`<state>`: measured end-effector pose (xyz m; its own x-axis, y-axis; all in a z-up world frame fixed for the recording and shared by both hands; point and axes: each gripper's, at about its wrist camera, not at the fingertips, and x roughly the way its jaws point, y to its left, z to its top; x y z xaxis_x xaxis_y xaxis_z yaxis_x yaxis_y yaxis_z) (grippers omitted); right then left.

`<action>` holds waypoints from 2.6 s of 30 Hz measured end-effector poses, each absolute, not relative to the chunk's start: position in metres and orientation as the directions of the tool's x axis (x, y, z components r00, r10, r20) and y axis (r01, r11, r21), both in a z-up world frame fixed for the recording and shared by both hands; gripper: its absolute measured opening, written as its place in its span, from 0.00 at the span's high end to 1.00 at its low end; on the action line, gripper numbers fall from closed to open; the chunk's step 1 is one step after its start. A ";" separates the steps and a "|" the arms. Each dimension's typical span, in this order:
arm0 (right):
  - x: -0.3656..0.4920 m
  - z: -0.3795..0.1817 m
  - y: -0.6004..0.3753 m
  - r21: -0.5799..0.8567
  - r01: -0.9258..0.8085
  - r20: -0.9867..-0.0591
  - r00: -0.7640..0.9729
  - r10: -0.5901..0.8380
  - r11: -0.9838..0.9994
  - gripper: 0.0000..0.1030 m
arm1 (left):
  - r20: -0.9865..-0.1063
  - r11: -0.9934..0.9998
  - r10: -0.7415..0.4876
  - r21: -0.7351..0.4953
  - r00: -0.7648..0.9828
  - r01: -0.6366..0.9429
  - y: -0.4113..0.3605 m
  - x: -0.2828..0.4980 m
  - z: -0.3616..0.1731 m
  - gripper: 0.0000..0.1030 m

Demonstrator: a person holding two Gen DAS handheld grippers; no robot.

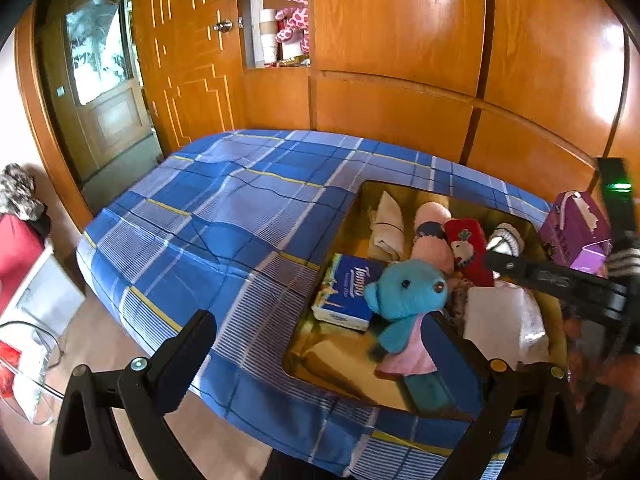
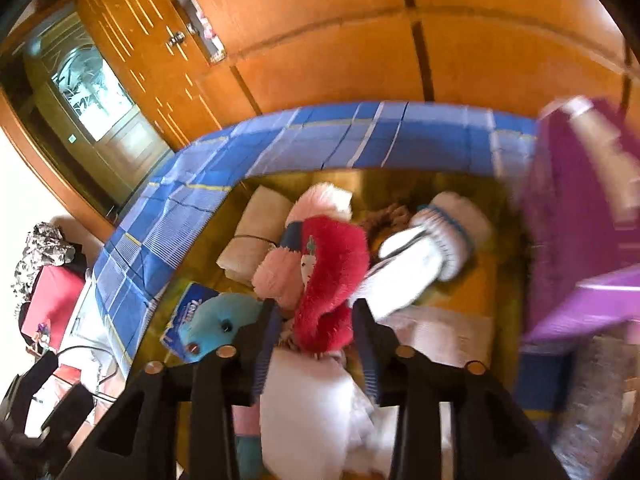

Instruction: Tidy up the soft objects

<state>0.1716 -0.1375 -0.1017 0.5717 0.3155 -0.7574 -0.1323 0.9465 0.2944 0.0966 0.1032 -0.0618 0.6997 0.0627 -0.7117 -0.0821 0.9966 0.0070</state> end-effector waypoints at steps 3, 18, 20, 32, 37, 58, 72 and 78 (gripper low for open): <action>0.146 -0.079 -0.141 0.230 -0.144 -0.734 0.624 0.269 0.962 0.57 | -0.726 0.995 0.027 -0.043 0.687 -0.085 0.104 0.095 -0.061 0.00; 0.046 -0.041 -0.129 0.043 -0.021 -0.715 0.697 0.045 0.999 0.42 | -0.734 0.987 0.107 -0.003 0.670 -0.161 0.103 0.064 -0.043 0.00; 0.037 -0.044 -0.130 0.066 0.003 -0.729 0.683 0.046 0.998 0.42 | -0.725 0.987 0.106 -0.006 0.681 -0.160 0.102 0.057 -0.039 0.00; 0.003 -0.034 -0.139 0.098 0.086 -0.725 0.688 0.012 0.991 0.42 | -0.693 0.992 0.102 0.022 0.714 -0.121 0.093 0.023 -0.023 0.00; -0.004 -0.025 -0.131 0.077 0.073 -0.708 0.707 0.003 0.994 0.42 | -0.680 0.990 0.130 0.046 0.722 -0.135 0.094 0.014 -0.016 0.00; -0.012 -0.017 -0.128 0.072 0.086 -0.691 0.722 -0.012 0.994 0.42 | -0.672 0.993 0.105 0.035 0.733 -0.110 0.093 0.006 -0.009 0.00; -0.011 -0.018 -0.128 0.070 0.086 -0.693 0.720 -0.013 0.994 0.41 | -0.666 0.993 0.109 0.041 0.738 -0.110 0.092 0.004 -0.010 0.00; -0.011 -0.019 -0.128 0.068 0.084 -0.695 0.719 -0.013 0.994 0.41 | -0.667 0.993 0.107 0.039 0.738 -0.108 0.092 0.004 -0.009 0.00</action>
<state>-0.0111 -0.1277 -0.0190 0.7190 -0.0129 -0.6948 0.0840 0.9941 0.0685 0.0038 0.0923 -0.0095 0.7377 0.1066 -0.6667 -0.1085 0.9933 0.0389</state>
